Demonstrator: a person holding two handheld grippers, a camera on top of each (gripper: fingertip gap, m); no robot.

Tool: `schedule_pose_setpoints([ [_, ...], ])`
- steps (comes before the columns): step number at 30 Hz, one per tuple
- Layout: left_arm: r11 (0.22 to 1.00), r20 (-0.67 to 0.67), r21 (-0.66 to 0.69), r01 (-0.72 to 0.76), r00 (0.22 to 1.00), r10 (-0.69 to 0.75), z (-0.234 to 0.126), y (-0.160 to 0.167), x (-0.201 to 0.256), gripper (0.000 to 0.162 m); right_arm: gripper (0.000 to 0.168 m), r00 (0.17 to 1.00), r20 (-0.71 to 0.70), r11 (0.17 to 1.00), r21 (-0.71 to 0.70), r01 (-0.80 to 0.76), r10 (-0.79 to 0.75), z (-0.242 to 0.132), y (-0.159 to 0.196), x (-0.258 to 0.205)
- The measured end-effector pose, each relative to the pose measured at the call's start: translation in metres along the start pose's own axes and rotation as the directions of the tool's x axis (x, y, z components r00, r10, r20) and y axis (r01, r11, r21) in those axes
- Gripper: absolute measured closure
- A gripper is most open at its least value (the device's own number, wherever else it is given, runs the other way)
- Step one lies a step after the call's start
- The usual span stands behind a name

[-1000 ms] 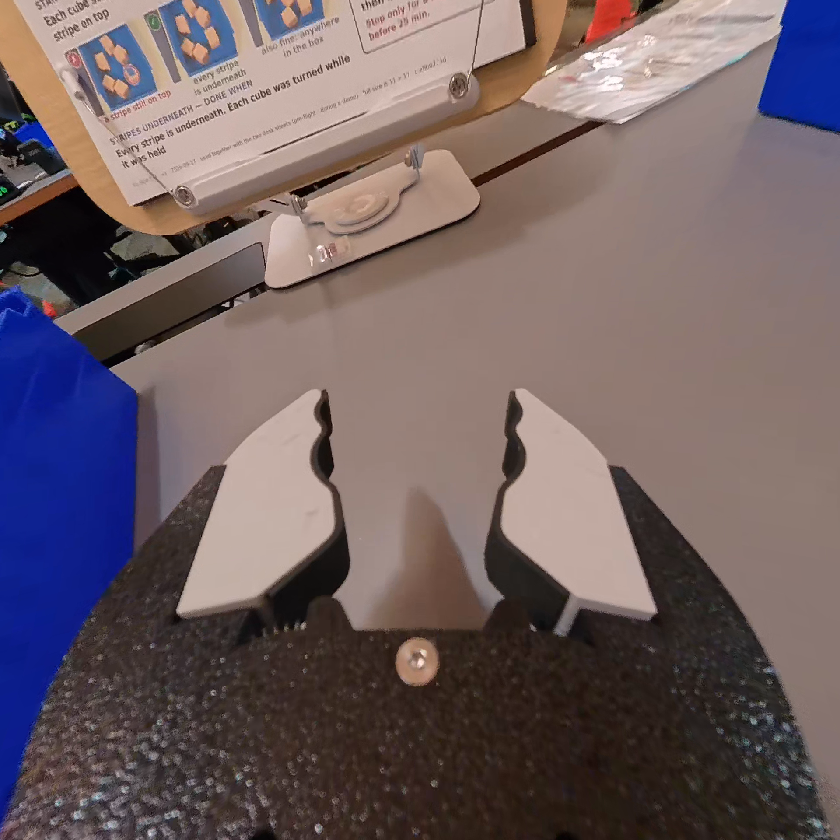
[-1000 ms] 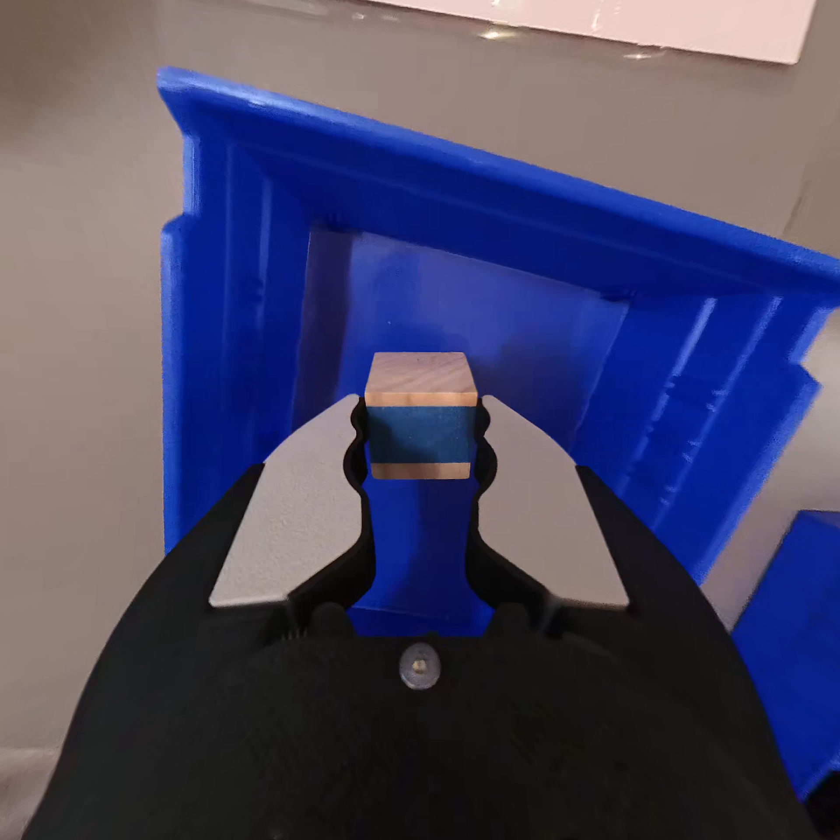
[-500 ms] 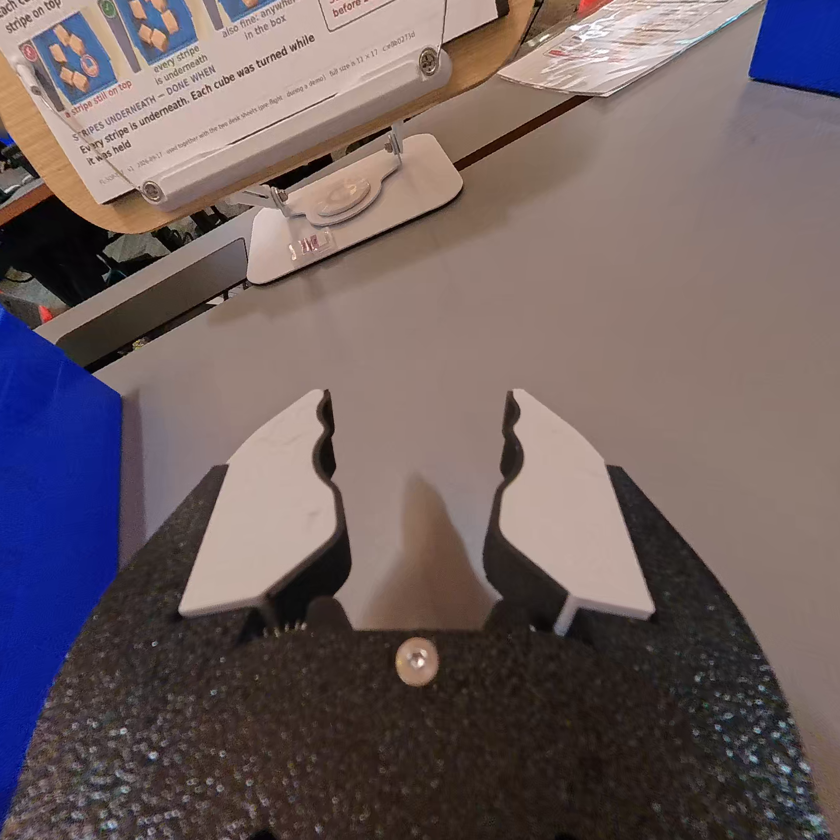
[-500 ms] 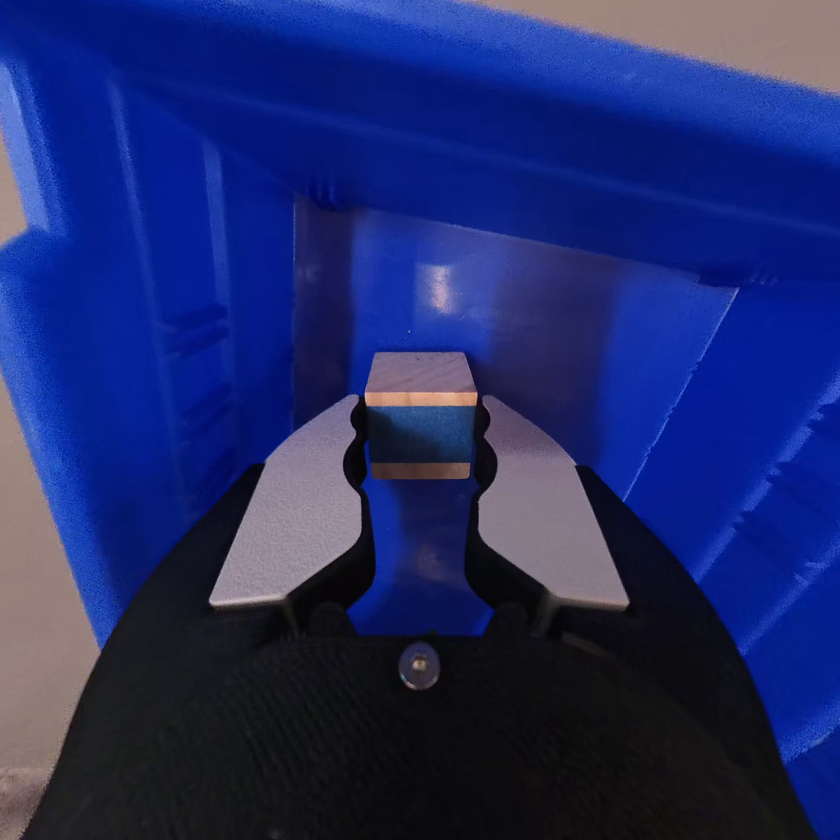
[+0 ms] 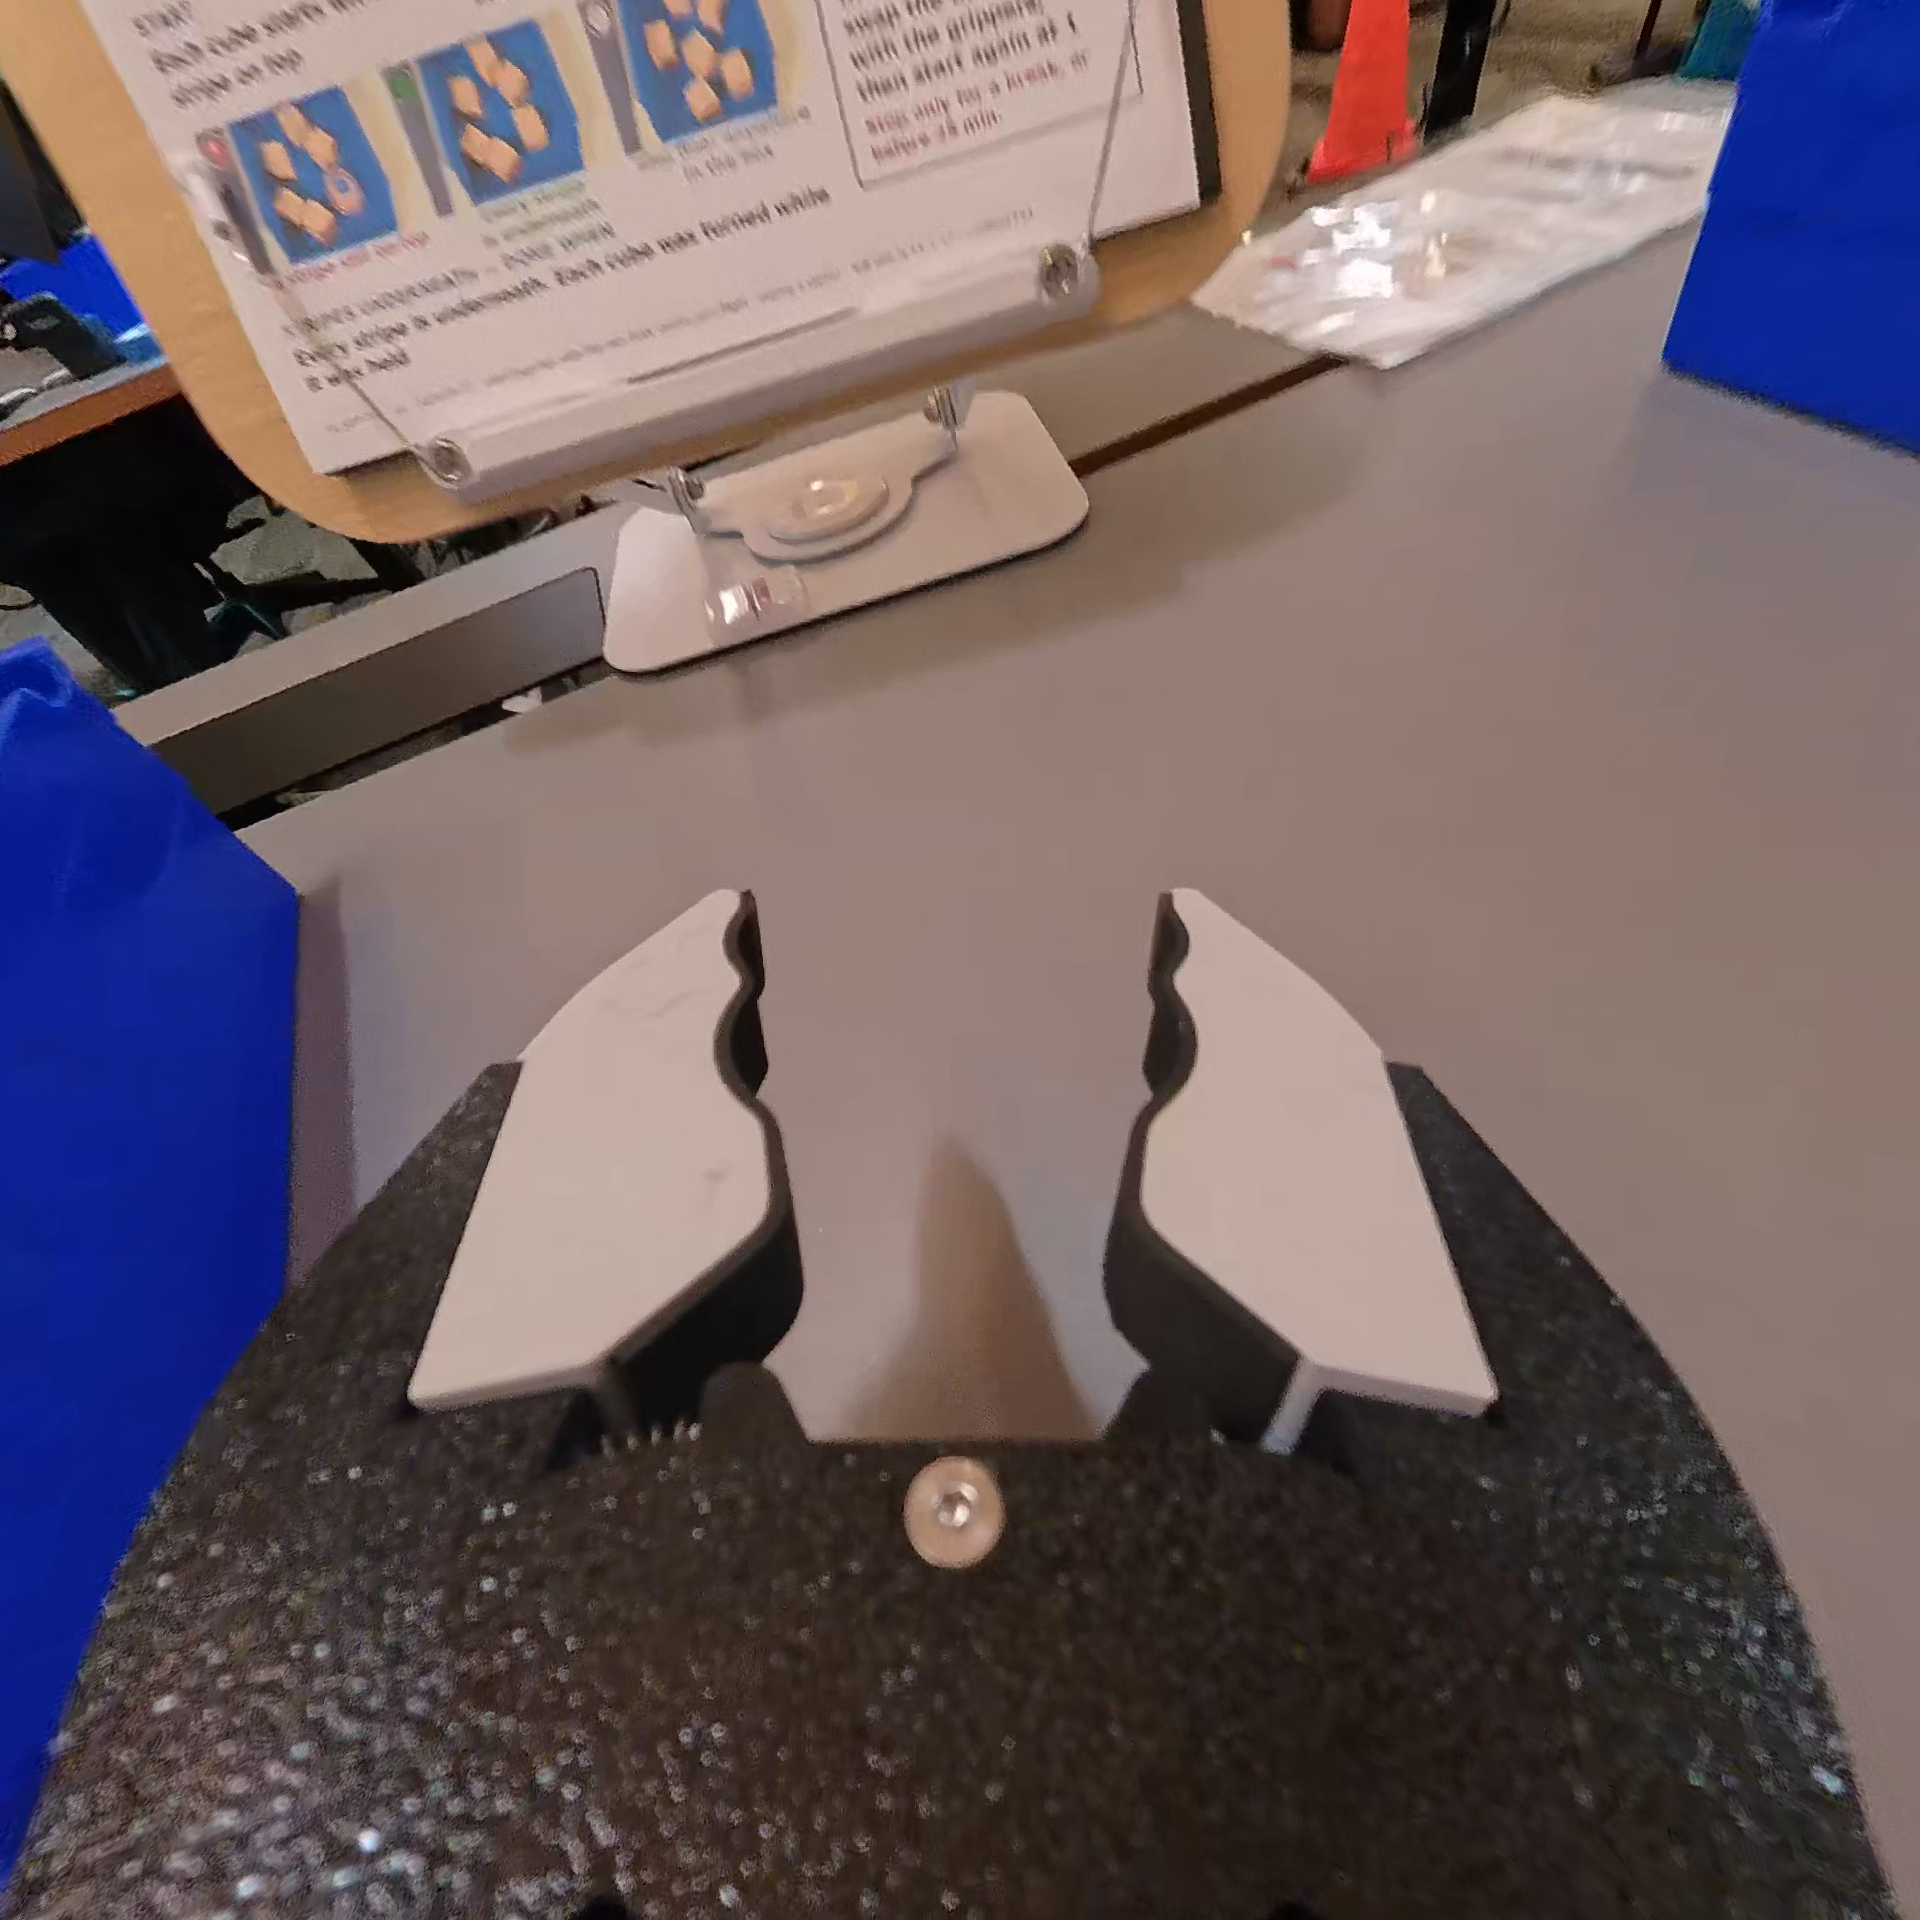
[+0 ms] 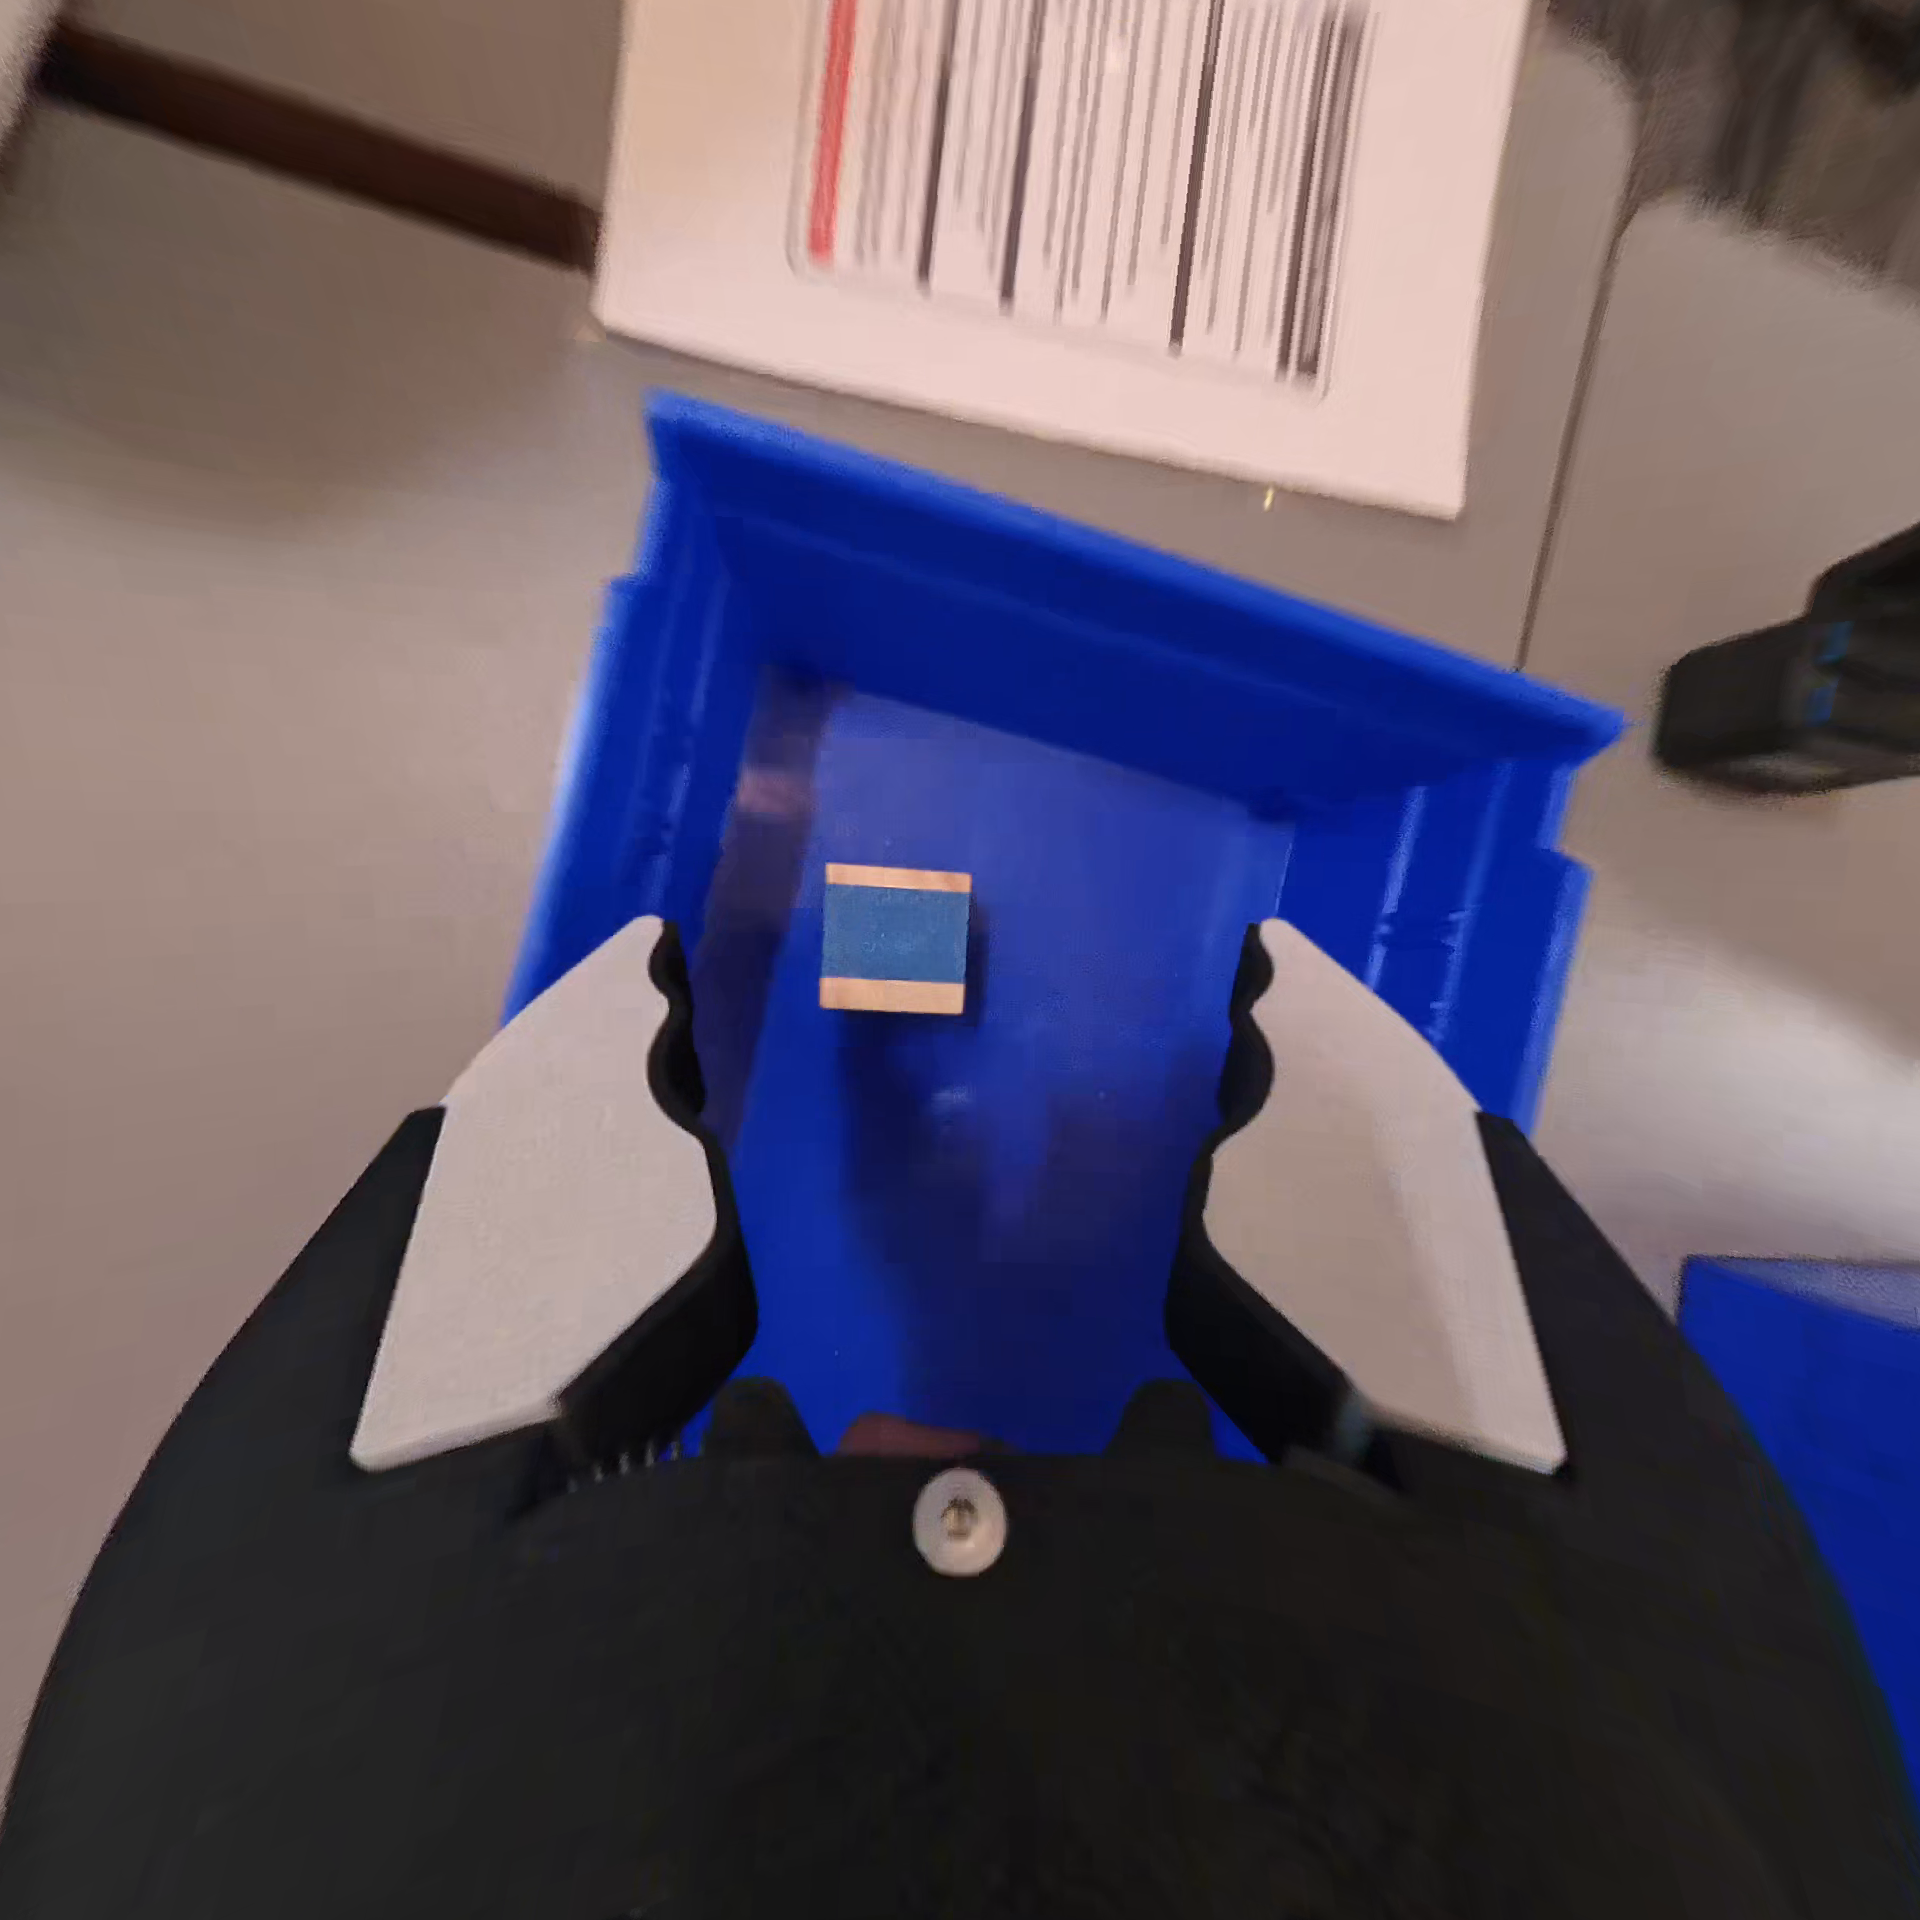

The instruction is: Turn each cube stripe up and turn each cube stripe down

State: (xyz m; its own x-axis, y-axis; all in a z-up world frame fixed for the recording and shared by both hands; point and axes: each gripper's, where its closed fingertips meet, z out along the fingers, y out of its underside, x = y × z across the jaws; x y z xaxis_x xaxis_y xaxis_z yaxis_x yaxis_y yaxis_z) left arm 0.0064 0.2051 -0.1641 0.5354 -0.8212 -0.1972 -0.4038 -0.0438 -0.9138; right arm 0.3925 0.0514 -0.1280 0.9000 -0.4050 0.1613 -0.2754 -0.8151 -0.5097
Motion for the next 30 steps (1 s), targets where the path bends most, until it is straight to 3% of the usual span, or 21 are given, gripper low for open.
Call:
schedule_pose_setpoints([
  [4,0.992,-0.020,0.052,0.112,0.994,-0.111,-0.009,-0.012,-0.017,0.092,0.067,0.991,0.007,0.949,0.288,0.127,-0.134,-0.065,-0.007,-0.044],
  [8,0.980,-0.027,0.083,0.182,0.983,-0.180,-0.023,-0.022,-0.037,0.092,0.068,0.960,0.135,0.813,0.568,0.129,-0.247,-0.117,0.006,-0.130],
  [12,0.946,-0.052,0.156,0.284,0.959,-0.279,-0.061,-0.050,-0.074,0.094,0.075,0.916,0.221,0.690,0.720,0.079,-0.335,-0.130,0.035,-0.214],
  [14,0.941,0.004,0.152,0.303,0.952,-0.307,-0.077,-0.057,-0.112,0.095,0.077,0.901,0.241,0.648,0.760,0.056,-0.362,-0.122,0.048,-0.248],
  [18,0.954,0.198,-0.021,0.298,0.937,-0.288,-0.080,-0.046,-0.211,0.091,0.077,0.879,0.255,0.610,0.791,0.049,-0.402,-0.095,0.064,-0.294],
  [21,0.922,0.267,-0.177,0.345,0.918,-0.292,-0.064,-0.027,-0.273,0.090,0.079,0.860,0.280,0.565,0.825,0.012,-0.427,-0.092,0.064,-0.313],
  [25,0.769,0.236,-0.421,0.481,0.877,-0.419,-0.033,0.009,-0.307,0.087,0.079,0.850,0.277,0.519,0.855,-0.006,-0.447,-0.089,0.065,-0.321],
  [30,0.590,0.338,-0.601,0.540,0.840,-0.424,-0.013,0.055,-0.333,0.089,0.080,0.844,0.285,0.496,0.868,-0.026,-0.455,-0.090,0.068,-0.323],
])
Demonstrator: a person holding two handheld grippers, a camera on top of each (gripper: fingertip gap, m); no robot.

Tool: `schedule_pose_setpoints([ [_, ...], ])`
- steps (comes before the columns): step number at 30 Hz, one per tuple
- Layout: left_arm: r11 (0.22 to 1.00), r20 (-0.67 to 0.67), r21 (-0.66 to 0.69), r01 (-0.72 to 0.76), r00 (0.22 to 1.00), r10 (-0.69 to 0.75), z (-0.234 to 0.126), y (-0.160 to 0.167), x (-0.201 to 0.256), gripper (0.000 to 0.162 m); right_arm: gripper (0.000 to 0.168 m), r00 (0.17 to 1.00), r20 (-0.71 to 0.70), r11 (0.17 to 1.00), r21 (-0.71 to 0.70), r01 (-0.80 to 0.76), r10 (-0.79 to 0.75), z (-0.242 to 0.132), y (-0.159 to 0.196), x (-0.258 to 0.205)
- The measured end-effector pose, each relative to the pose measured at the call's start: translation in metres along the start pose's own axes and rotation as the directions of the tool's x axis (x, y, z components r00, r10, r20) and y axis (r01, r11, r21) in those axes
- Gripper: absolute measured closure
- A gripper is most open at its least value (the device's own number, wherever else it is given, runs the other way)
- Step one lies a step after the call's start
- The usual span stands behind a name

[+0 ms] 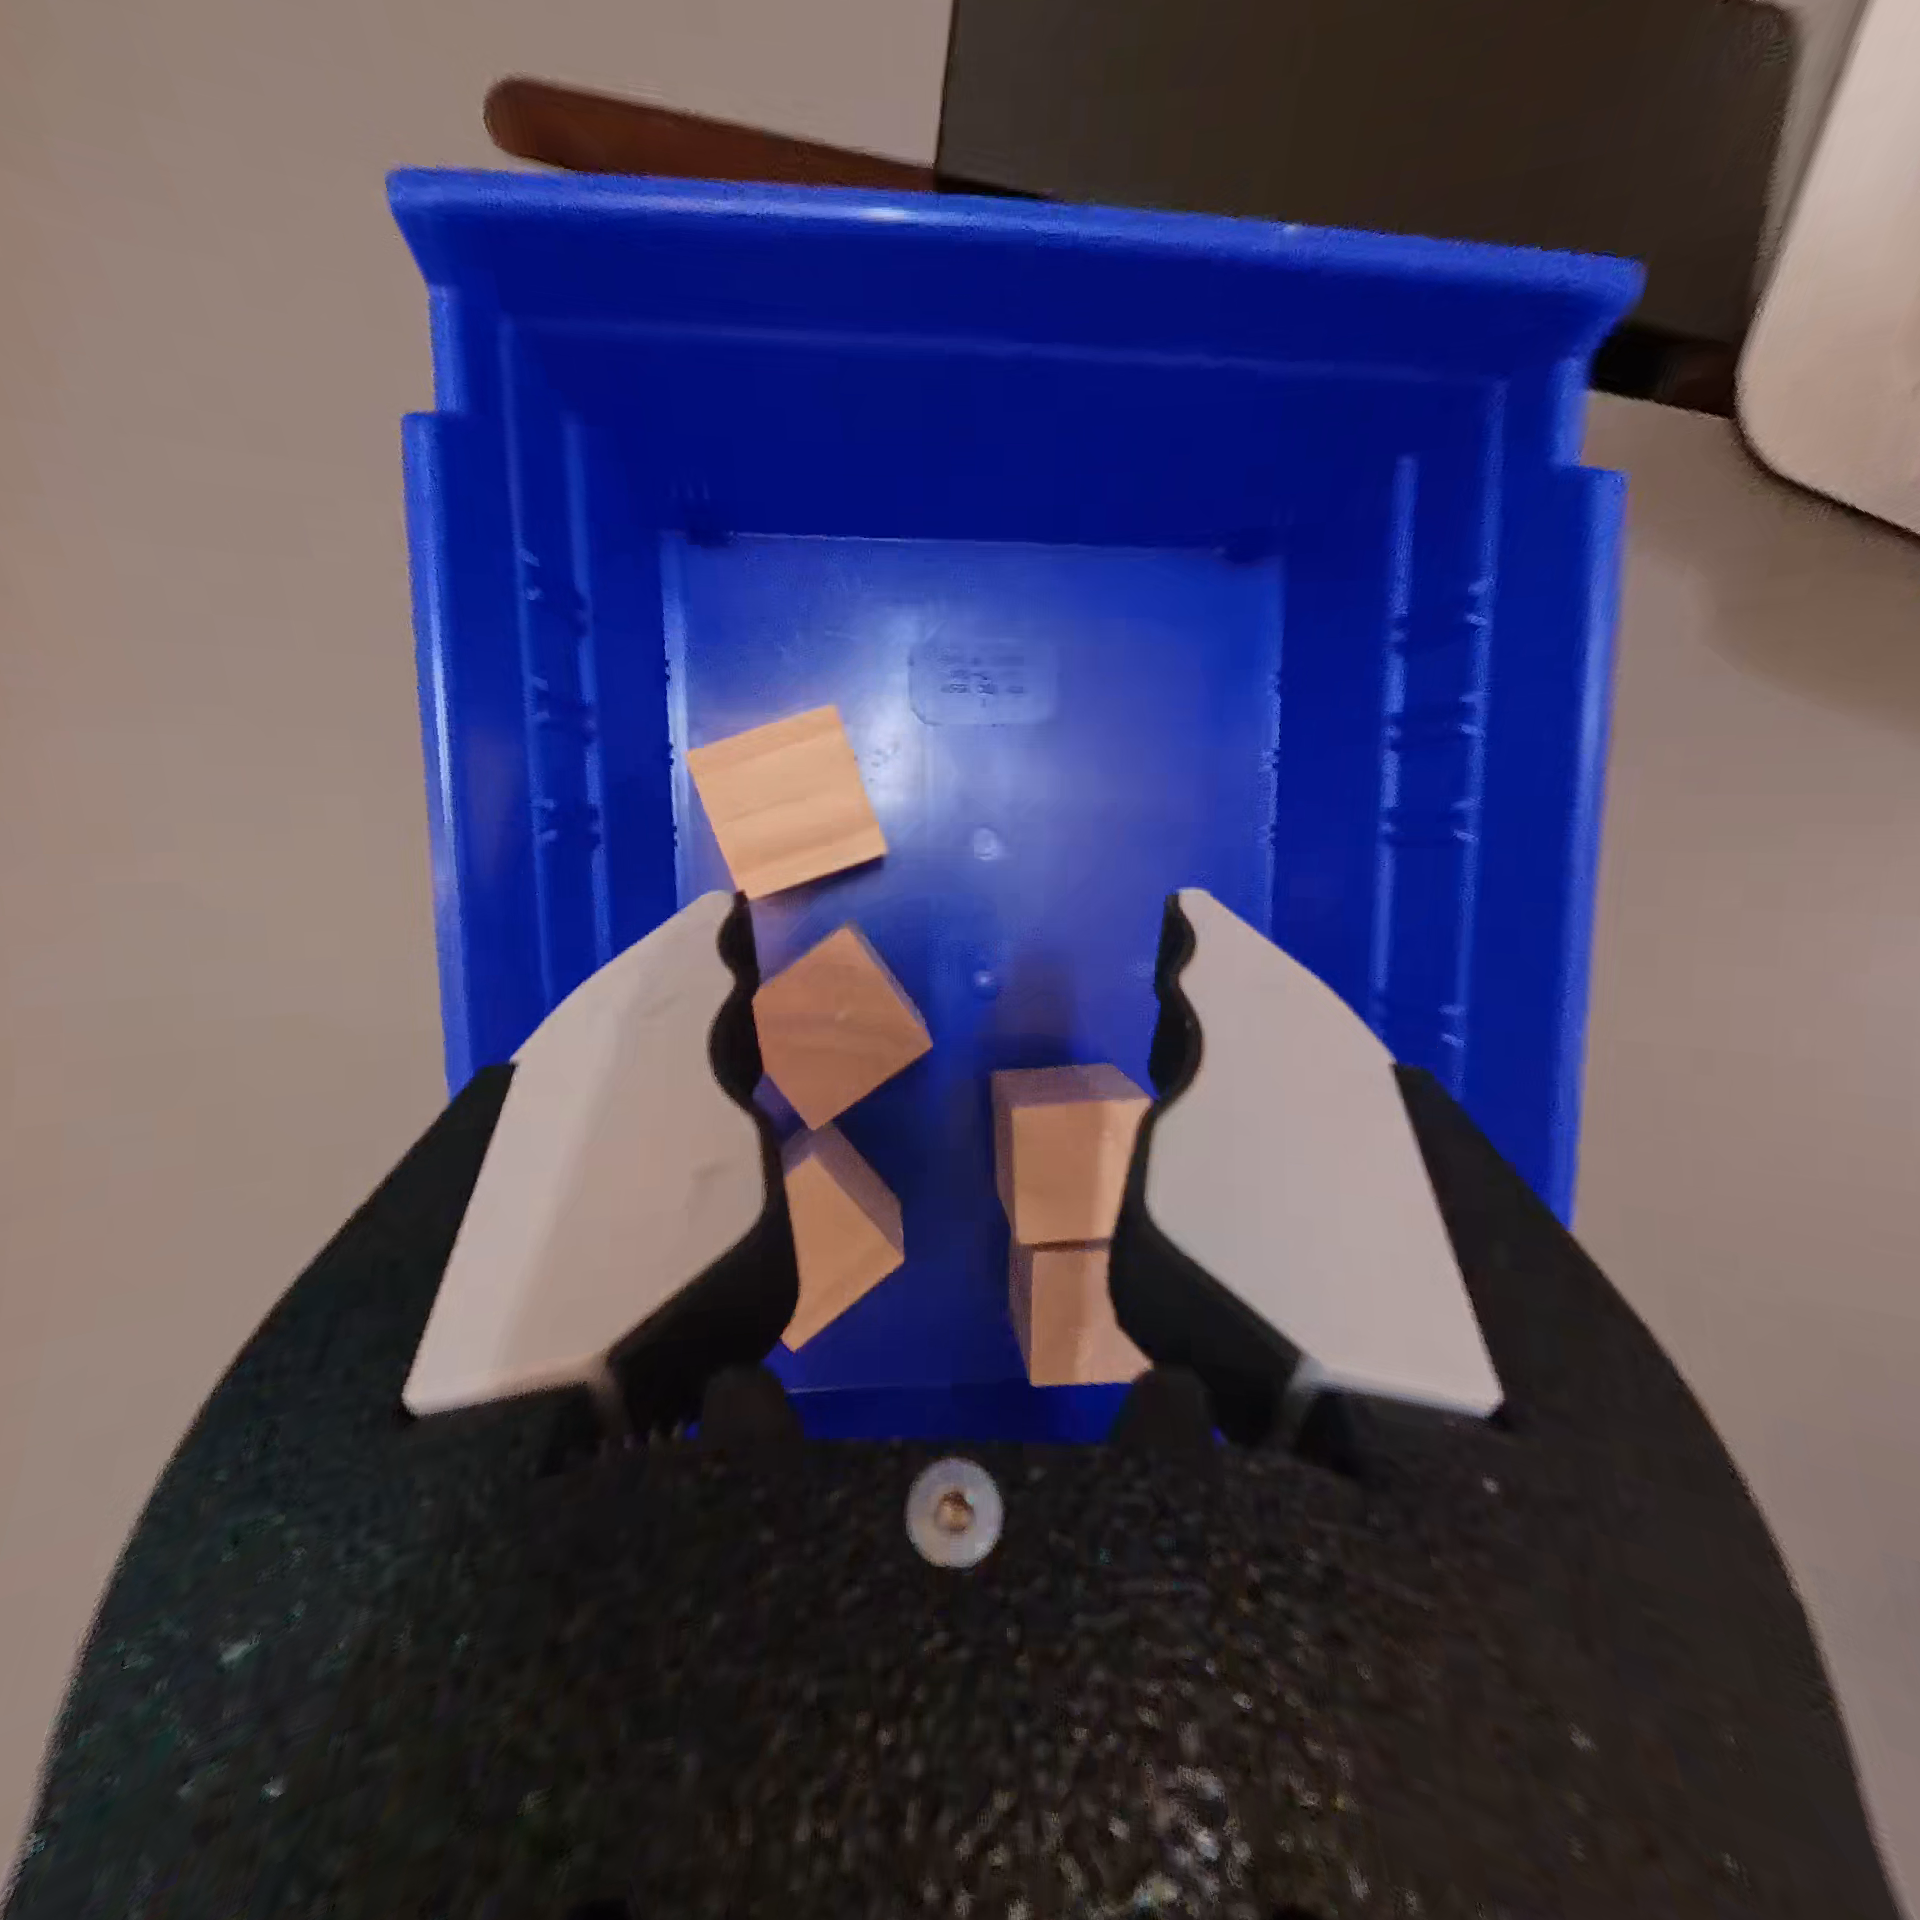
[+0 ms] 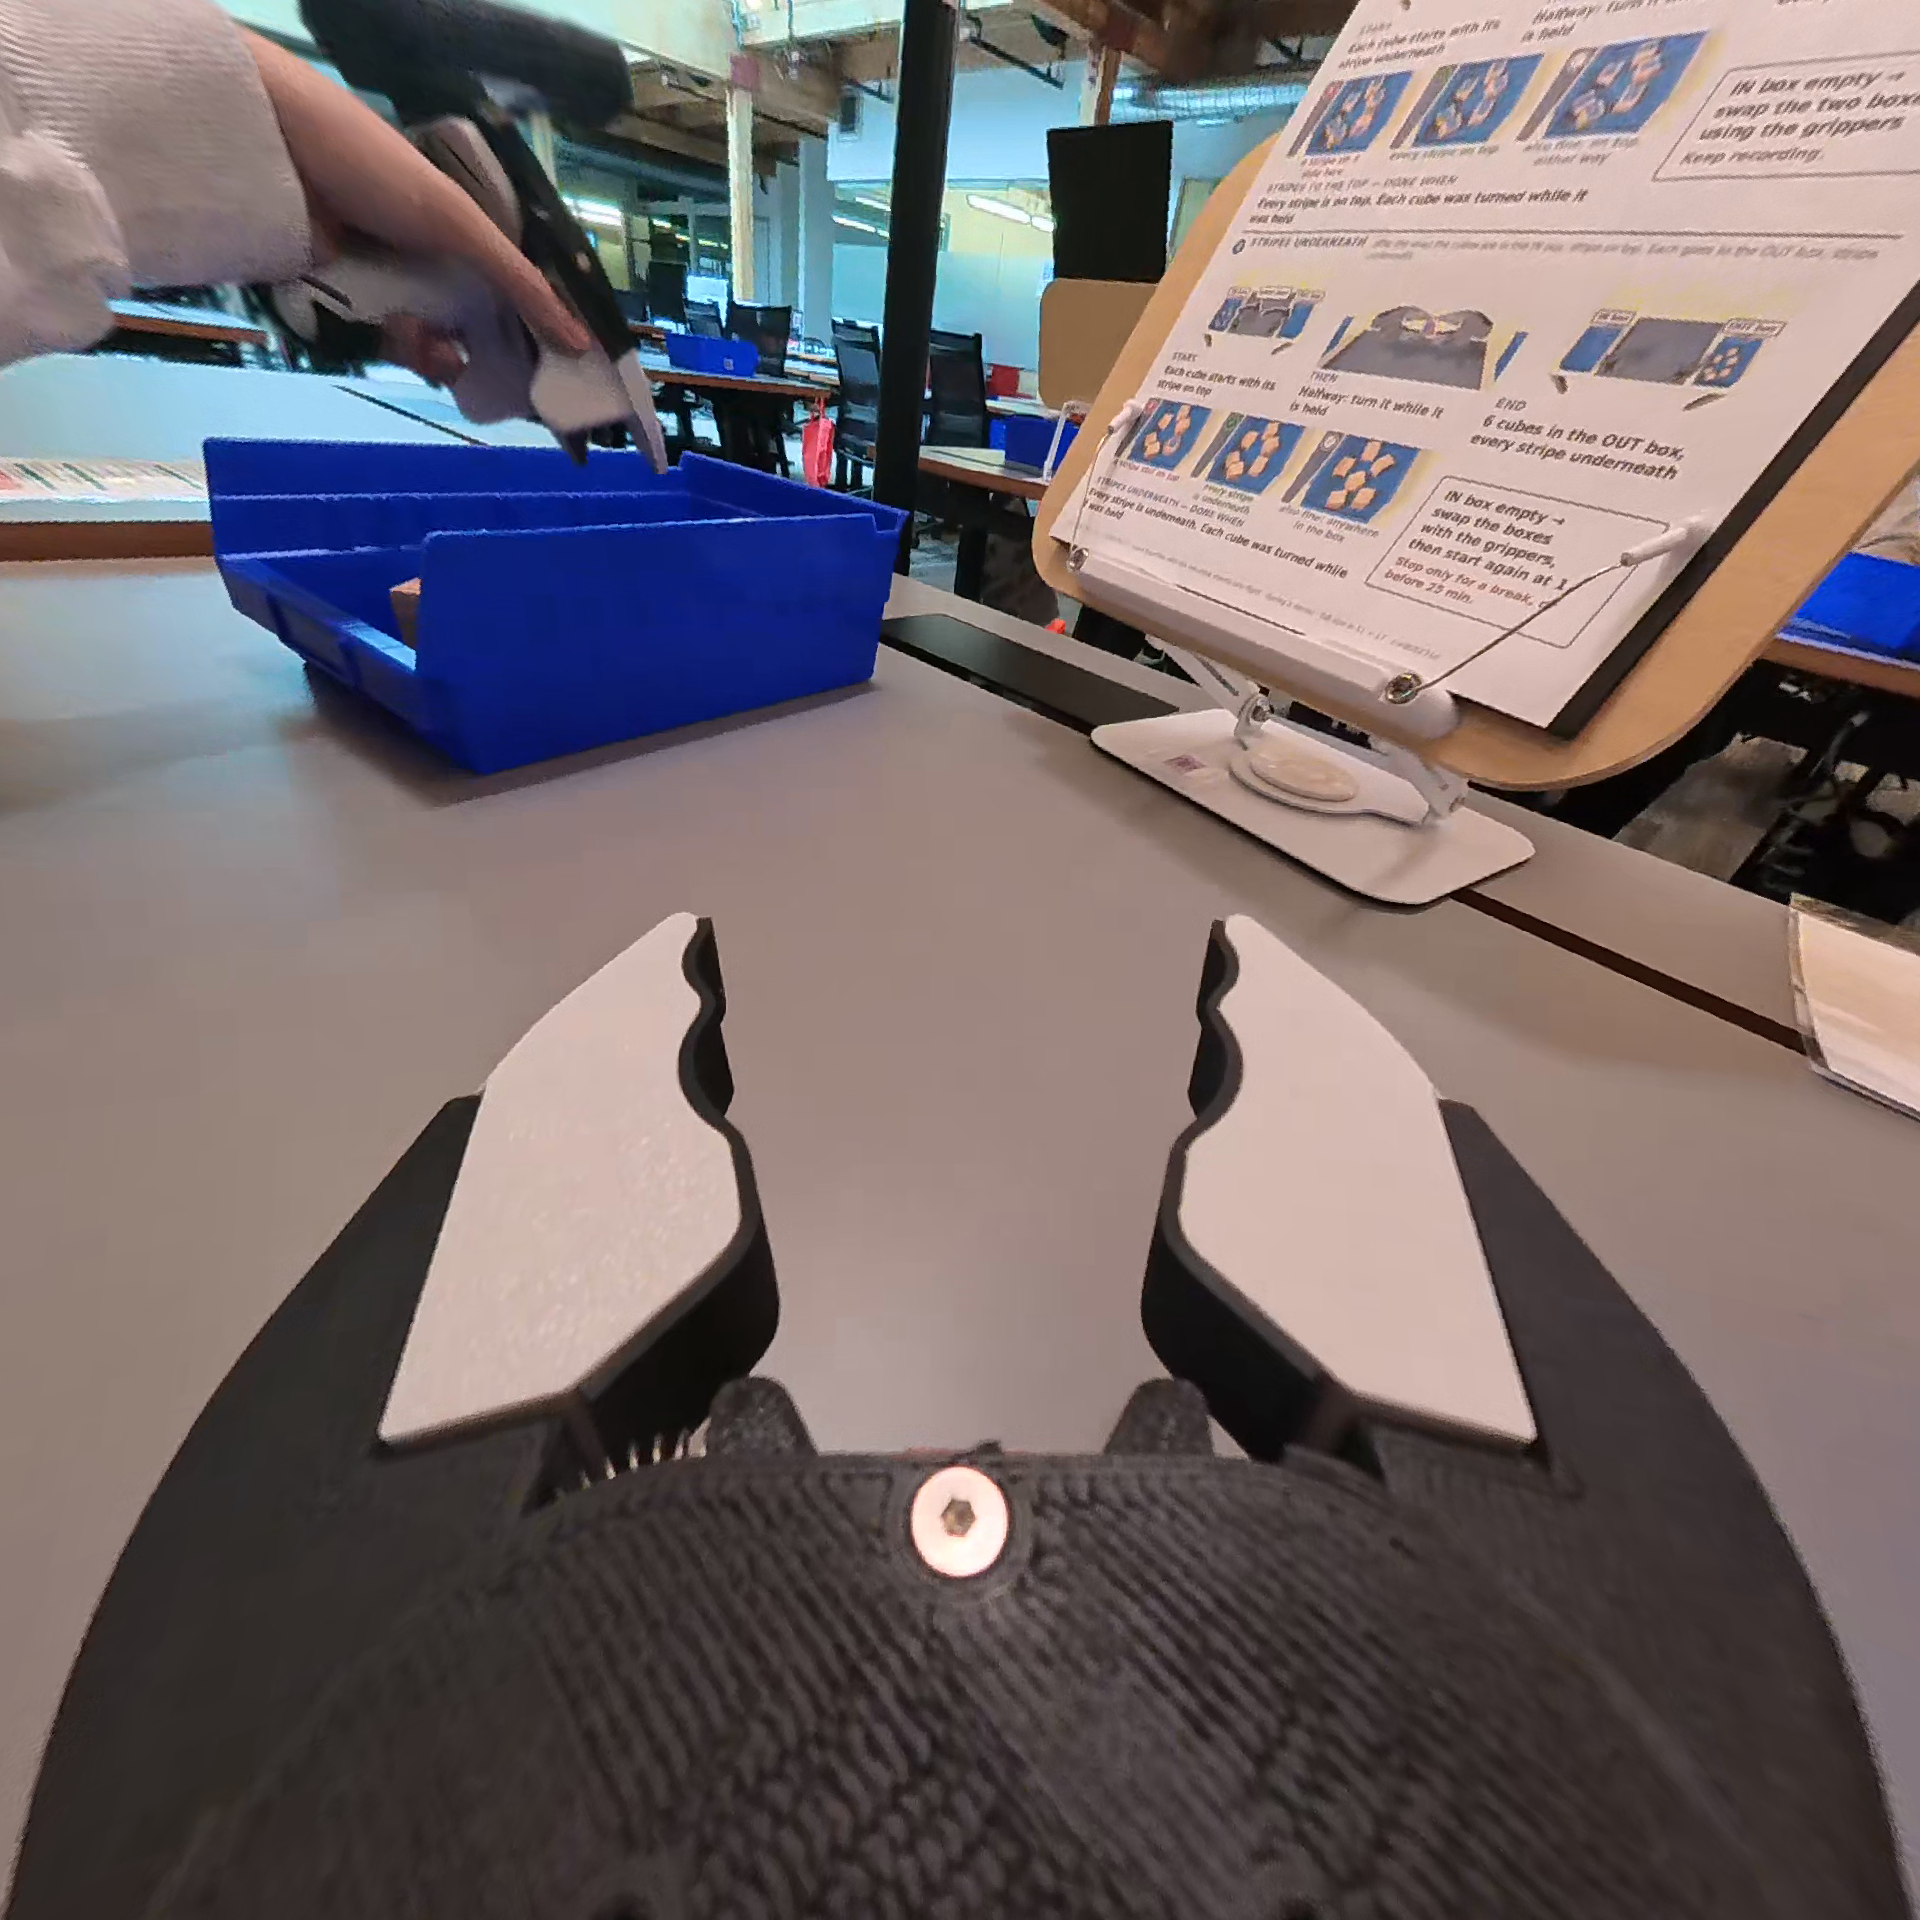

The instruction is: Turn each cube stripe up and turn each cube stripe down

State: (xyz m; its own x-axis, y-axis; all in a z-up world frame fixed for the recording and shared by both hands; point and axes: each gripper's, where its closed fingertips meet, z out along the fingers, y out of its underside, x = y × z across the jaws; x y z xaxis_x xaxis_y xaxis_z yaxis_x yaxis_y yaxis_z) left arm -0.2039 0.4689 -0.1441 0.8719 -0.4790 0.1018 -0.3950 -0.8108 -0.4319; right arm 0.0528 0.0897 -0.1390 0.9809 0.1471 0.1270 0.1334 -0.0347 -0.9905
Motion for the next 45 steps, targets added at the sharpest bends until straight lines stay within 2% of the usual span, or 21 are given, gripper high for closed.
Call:
schedule_pose_setpoints([
  [5,0.993,0.060,-0.109,0.051,0.997,-0.045,0.026,0.001,-0.016,0.087,0.079,1.000,0.002,1.000,0.001,-0.006,0.006,0.000,0.000,0.001],
  [12,0.977,0.130,-0.166,0.134,0.985,-0.114,0.050,0.003,-0.033,0.085,0.083,0.999,0.002,0.999,0.033,-0.034,0.034,-0.004,-0.004,0.004],
  [20,0.971,0.219,-0.215,0.108,0.974,-0.060,0.069,0.012,-0.040,0.094,0.085,1.000,0.017,0.999,0.030,-0.013,0.012,-0.003,-0.004,0.000],
  [22,0.969,0.221,-0.215,0.120,0.973,-0.071,0.074,0.013,-0.040,0.096,0.085,1.000,0.017,0.999,0.033,-0.012,0.012,-0.004,-0.004,0.000],
  [26,0.973,0.241,-0.198,0.122,0.968,-0.072,0.079,0.015,-0.046,0.115,0.086,1.000,0.016,0.999,0.037,-0.017,0.017,-0.004,-0.005,0.000],
  [33,0.985,0.185,-0.165,0.045,0.983,-0.014,0.077,0.014,-0.038,0.116,0.087,0.999,0.032,0.999,0.028,-0.020,0.019,-0.002,-0.004,-0.002],
  [36,0.997,0.117,-0.075,0.004,0.993,0.005,0.061,0.000,-0.018,0.116,0.087,0.999,0.036,0.999,0.038,-0.014,0.013,-0.003,-0.005,-0.003],
  [40,0.991,-0.051,0.126,-0.039,0.998,0.046,0.009,-0.027,0.033,0.116,0.086,0.999,0.043,0.999,0.042,-0.010,0.008,-0.003,-0.006,-0.004],
  [45,0.932,-0.347,0.353,-0.076,0.915,0.206,-0.074,-0.033,0.126,0.116,0.082,0.999,0.050,0.998,0.062,-0.012,0.009,-0.003,-0.009,-0.005],
])
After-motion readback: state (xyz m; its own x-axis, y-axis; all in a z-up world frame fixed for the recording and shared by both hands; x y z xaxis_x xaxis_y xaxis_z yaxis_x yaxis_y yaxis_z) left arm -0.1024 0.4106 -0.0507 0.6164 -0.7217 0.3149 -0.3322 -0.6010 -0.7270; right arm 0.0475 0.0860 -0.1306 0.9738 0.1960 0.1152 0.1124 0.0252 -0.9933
